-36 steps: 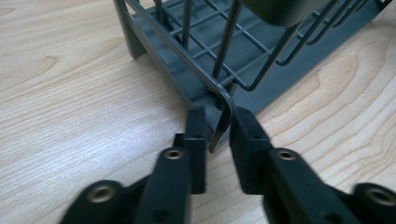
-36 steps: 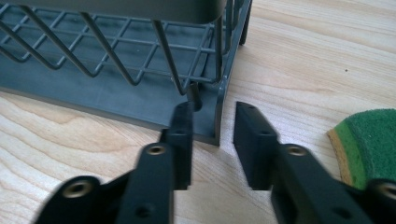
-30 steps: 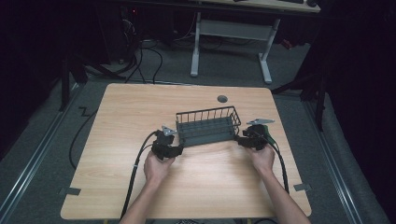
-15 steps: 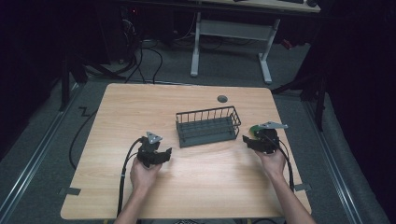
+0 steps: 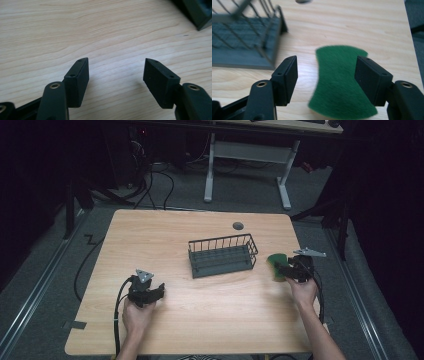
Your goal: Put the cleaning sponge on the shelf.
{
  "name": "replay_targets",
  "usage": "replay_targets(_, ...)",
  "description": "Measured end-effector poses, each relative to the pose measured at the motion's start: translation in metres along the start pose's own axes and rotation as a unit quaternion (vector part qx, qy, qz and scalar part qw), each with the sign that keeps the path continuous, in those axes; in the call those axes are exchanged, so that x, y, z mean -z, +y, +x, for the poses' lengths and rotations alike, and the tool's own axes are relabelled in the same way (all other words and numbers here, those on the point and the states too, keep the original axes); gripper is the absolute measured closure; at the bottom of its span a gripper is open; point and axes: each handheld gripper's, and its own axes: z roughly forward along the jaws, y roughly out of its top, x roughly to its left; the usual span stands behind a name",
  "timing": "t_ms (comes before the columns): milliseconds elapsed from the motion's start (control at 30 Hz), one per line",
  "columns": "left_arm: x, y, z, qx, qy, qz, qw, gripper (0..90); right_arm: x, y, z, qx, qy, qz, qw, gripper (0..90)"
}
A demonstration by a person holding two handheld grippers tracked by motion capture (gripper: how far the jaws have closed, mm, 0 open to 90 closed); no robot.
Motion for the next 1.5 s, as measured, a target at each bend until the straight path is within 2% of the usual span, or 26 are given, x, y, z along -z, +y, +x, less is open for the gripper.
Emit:
replay_targets(67, 0.000, -0.002, 0.003, 0.000, 0.005, 0.004, 1.0000, 37.8, -0.005, -0.001, -0.003, -0.001, -0.008, 0.015, 0.9999, 33.6)
replay_targets(233, 0.001, -0.006, 0.008, 0.006, 0.002, 0.000, 1.0000, 36.1, -0.017, 0.000, -0.007, -0.005, -0.020, 0.037, 0.9991, 32.0)
replay_targets(300, 0.001, -0.010, 0.008, 0.003, 0.002, -0.013, 0.9999, 35.4, -0.021, 0.000, -0.009, -0.012, -0.021, 0.044, 0.9987, 31.5)
replay_targets(400, 0.002, -0.010, 0.008, 0.003, 0.005, -0.012, 0.9999, 34.3, -0.023, 0.002, -0.011, -0.018, -0.023, 0.045, 0.9985, 30.2)
replay_targets(567, 0.002, -0.010, 0.007, 0.005, 0.007, -0.012, 0.9999, 33.7, -0.026, 0.005, -0.009, -0.007, -0.029, 0.039, 0.9988, 28.5)
replay_targets(633, 0.002, -0.010, 0.007, 0.006, 0.008, -0.012, 0.9999, 33.5, -0.031, 0.005, -0.009, -0.005, -0.027, 0.060, 0.9978, 24.6)
replay_targets(700, 0.002, -0.010, 0.007, 0.007, 0.008, -0.012, 0.9999, 33.4, -0.036, 0.007, -0.008, 0.001, -0.033, 0.078, 0.9964, 24.4)
replay_targets(933, 0.002, -0.010, 0.007, 0.008, 0.009, -0.012, 0.9999, 33.4, -0.042, 0.010, -0.007, 0.002, -0.044, 0.085, 0.9954, 28.0)
replay_targets(1200, 0.002, -0.010, 0.007, 0.008, 0.008, -0.011, 0.9999, 33.4, -0.044, 0.010, -0.007, 0.000, -0.039, 0.095, 0.9947, 28.4)
replay_targets(1333, 0.002, -0.010, 0.007, 0.008, 0.008, -0.011, 0.9999, 33.4, -0.044, 0.010, -0.007, 0.010, -0.040, 0.108, 0.9933, 27.2)
replay_targets(1500, 0.002, -0.011, 0.007, 0.009, 0.009, -0.012, 0.9999, 33.3, -0.047, 0.010, -0.009, 0.000, -0.032, 0.117, 0.9926, 25.8)
